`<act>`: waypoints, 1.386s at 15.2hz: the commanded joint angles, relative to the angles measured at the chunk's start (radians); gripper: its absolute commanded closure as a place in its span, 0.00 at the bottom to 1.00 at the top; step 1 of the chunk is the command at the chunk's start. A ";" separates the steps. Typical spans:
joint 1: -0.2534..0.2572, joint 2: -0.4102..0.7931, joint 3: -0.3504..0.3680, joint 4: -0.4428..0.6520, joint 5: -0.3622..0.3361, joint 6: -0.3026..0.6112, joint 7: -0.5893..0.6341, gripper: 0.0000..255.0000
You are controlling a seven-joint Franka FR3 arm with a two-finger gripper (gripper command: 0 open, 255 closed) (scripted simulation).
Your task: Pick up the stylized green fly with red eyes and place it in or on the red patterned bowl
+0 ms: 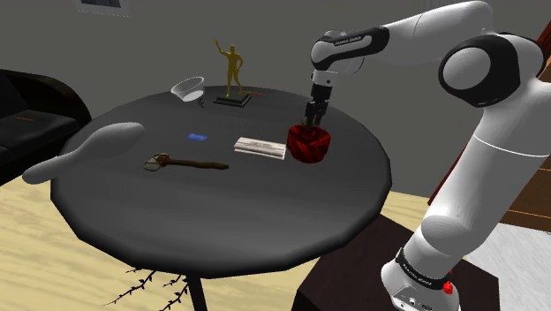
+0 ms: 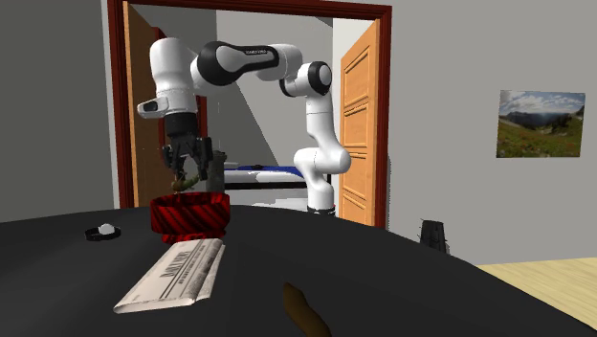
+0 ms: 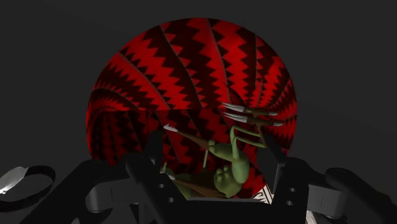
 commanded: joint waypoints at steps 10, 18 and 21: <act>0.000 0.017 0.000 -0.037 0.006 0.054 -0.010 1.00; -0.002 0.013 -0.002 -0.008 0.003 0.021 -0.008 0.00; -0.009 0.009 -0.007 0.080 -0.002 -0.071 -0.005 0.00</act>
